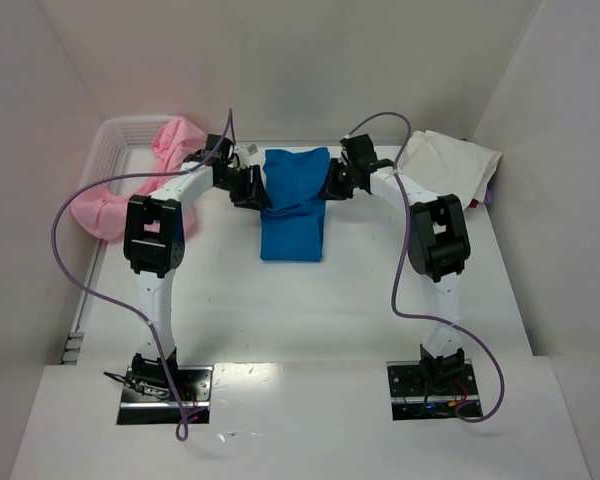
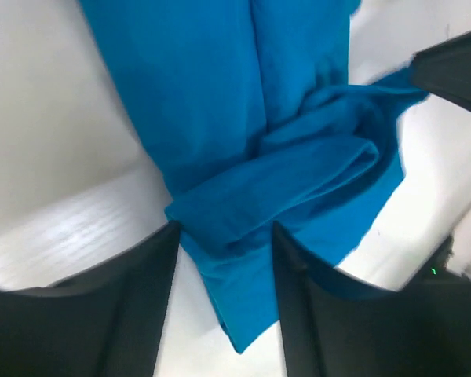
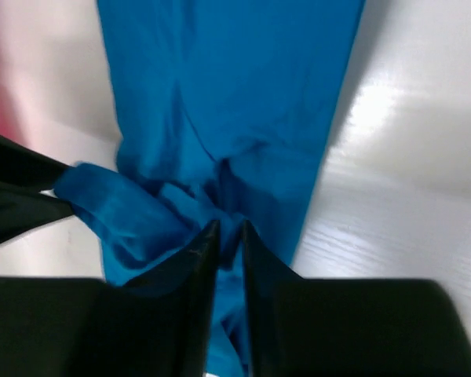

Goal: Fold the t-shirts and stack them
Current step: Fold the folded rectangular tshirt in 1/3 of the way, then grab one side of the 2/3 rectangular tshirt with both arms

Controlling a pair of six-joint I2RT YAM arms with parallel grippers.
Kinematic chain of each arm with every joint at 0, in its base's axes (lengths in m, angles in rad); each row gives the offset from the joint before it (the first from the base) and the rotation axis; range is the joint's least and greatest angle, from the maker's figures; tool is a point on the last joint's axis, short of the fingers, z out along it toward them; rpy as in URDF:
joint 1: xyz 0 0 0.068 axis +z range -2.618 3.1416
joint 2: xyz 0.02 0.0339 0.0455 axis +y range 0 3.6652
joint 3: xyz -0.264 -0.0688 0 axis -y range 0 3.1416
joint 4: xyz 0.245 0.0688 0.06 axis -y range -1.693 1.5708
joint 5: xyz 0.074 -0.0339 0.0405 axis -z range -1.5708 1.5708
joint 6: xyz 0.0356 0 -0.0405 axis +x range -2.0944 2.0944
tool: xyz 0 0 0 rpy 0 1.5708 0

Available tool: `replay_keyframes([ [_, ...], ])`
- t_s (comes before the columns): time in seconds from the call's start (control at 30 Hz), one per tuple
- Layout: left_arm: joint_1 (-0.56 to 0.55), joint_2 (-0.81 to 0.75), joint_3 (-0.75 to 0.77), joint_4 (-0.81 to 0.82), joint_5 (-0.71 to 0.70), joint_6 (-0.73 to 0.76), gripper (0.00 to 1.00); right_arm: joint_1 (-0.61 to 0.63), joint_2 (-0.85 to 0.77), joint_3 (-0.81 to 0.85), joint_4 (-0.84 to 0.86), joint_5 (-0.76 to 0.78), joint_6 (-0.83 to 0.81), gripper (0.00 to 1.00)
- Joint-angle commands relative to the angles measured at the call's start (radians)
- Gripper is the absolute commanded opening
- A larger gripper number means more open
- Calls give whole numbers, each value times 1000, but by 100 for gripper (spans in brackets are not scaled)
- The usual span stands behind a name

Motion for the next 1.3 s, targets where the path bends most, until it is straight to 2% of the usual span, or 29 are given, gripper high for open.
replay_keyframes([
  [0.0,3,-33,57,3,-83,51,60,-5,9,95,18,40,-29,31],
  [0.13,3,-120,66,13,-143,62,76,-23,-24,173,-26,66,-58,51],
  [0.2,3,-160,39,13,-154,85,85,-23,-48,182,-37,87,-70,68],
  [0.27,3,-226,-7,23,-154,95,86,-23,-100,164,-23,87,-70,69],
  [0.37,3,-321,-79,56,-145,86,86,-23,-189,57,61,11,-70,61],
  [0.4,-9,-349,-155,73,-131,86,86,-23,-208,24,85,-32,-55,51],
  [0.47,-48,-424,-237,125,-117,65,86,-23,-234,-57,116,-42,-44,38],
  [0.53,-81,-472,-346,156,-117,65,86,9,-246,-95,116,-33,-44,35],
  [0.6,-124,-481,-412,156,-117,51,87,35,-260,-161,116,-42,-44,43],
  [0.63,-135,-492,-440,156,-128,51,87,44,-269,-187,116,-42,-35,51],
  [0.87,-149,-564,-676,168,-217,-6,89,103,-427,-497,150,27,-1,69],
  [1.07,-158,-573,-712,177,-243,-6,89,112,-518,-640,185,27,19,74],
  [1.27,-158,-513,-712,220,-223,-6,83,139,-492,-662,224,36,39,74],
])
